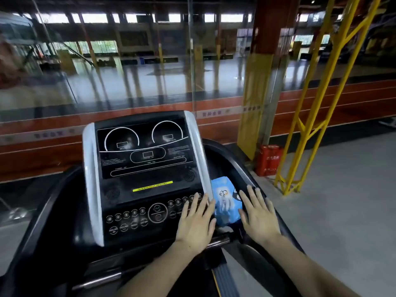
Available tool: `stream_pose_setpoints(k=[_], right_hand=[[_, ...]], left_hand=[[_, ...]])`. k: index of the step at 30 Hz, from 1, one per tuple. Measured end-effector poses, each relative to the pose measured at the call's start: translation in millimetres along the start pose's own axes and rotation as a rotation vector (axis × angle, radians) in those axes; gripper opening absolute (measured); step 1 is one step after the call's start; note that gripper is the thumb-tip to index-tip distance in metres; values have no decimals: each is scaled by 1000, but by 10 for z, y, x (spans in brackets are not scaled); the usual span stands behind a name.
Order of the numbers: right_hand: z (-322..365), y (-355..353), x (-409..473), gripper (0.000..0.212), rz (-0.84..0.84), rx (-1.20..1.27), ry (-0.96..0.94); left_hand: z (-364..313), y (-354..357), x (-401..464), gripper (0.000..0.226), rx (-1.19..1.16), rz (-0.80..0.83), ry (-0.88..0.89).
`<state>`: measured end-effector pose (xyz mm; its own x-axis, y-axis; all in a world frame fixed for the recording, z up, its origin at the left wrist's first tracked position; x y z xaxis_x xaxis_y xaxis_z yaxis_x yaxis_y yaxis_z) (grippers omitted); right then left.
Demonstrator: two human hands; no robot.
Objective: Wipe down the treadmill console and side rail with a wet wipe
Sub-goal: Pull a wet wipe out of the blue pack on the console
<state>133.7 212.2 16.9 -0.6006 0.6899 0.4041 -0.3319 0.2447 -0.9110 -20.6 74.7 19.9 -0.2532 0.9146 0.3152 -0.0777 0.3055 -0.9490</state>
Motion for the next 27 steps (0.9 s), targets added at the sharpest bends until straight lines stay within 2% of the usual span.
stream_pose_setpoints(k=[8, 12, 14, 17, 22, 27], right_hand=[[-535, 379, 618, 53, 12, 82, -101], [-628, 573, 780, 49, 47, 152, -115], [-682, 653, 783, 48, 38, 174, -121], [-798, 712, 781, 45, 2, 204, -88], [-862, 722, 796, 46, -64, 268, -60], [-886, 720, 784, 48, -83, 304, -69]], left_hand=[[-486, 587, 621, 55, -3, 106, 48], [-603, 893, 780, 63, -15, 151, 25], [-564, 990, 875, 68, 32, 173, 1], [-613, 1093, 1051, 75, 183, 265, 53], [-598, 1230, 1188, 101, 374, 337, 50], [-576, 1254, 1240, 88, 448, 290, 84]])
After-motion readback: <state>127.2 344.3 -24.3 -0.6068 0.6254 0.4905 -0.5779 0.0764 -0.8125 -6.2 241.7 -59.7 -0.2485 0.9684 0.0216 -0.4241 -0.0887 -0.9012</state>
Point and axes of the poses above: each hand's wrist, its own x-axis towards the middle knuckle, its own y-axis out of the palm, z = x × y, the point moved 8 cm from there along x, towards the middle knuckle, and after that the axes turned 4 degrees about -z, right-handed, at the moved point
